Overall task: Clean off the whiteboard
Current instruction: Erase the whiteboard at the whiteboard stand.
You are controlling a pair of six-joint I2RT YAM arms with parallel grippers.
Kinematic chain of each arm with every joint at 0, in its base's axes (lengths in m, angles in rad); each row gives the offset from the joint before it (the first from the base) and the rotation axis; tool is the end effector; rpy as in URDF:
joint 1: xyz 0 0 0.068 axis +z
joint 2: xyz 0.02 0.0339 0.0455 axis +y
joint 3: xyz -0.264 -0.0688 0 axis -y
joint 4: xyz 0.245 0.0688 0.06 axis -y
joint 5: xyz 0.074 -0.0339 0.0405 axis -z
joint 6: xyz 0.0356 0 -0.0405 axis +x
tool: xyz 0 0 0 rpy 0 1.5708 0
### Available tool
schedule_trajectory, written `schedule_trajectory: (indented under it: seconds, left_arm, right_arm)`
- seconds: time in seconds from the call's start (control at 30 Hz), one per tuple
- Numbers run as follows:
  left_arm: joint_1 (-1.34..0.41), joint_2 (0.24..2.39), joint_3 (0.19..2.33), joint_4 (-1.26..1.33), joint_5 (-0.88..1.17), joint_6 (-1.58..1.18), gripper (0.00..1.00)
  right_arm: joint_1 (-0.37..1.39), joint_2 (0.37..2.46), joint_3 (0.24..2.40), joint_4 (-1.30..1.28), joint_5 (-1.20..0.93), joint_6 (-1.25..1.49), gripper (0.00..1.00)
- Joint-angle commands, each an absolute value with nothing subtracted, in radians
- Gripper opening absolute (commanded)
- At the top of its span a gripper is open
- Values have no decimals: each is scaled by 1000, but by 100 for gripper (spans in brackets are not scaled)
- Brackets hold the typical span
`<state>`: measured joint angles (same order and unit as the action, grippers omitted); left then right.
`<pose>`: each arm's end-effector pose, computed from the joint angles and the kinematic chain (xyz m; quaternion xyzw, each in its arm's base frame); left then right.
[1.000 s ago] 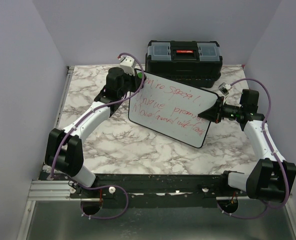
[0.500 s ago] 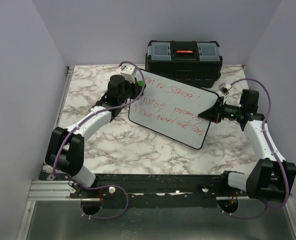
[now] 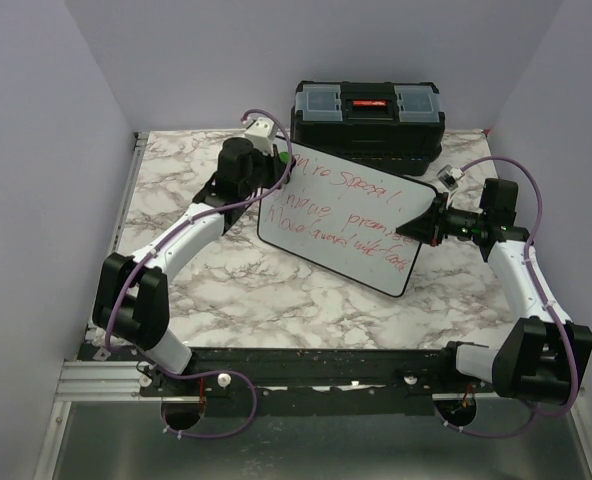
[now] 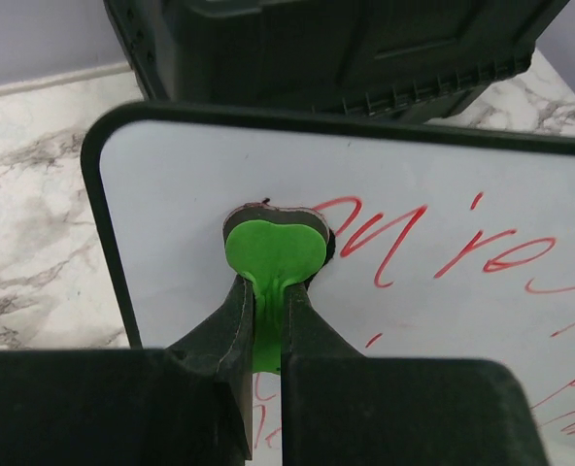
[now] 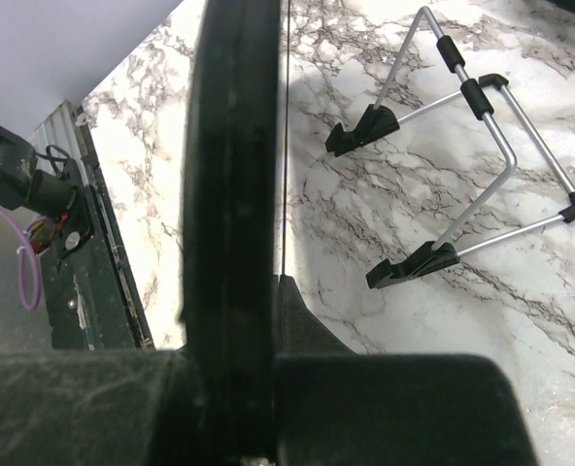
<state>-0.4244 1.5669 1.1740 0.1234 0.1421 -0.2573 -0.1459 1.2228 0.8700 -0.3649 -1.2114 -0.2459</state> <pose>0.3384 -0.1584 0.3100 0.1091 0.7873 -0.2552 0.5505 0.2480 -0.0028 0.2764 -0.2727 0.7357 0.4422 0.4345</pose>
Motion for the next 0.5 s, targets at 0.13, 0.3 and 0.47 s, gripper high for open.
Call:
schedule_trajectory:
  seconds: [0.13, 0.3, 0.47]
  left_arm:
    - [-436, 1600, 1286, 115, 124, -275, 0]
    - [-437, 1606, 1247, 118, 122, -267, 0]
    - [-437, 1603, 1157, 138, 114, -268, 0]
  right_arm:
    - [-131, 1199, 869, -339, -1271, -320, 1]
    - [-131, 1200, 870, -339, -1271, -320, 1]
    - [-131, 1202, 868, -339, -1272, -319, 1]
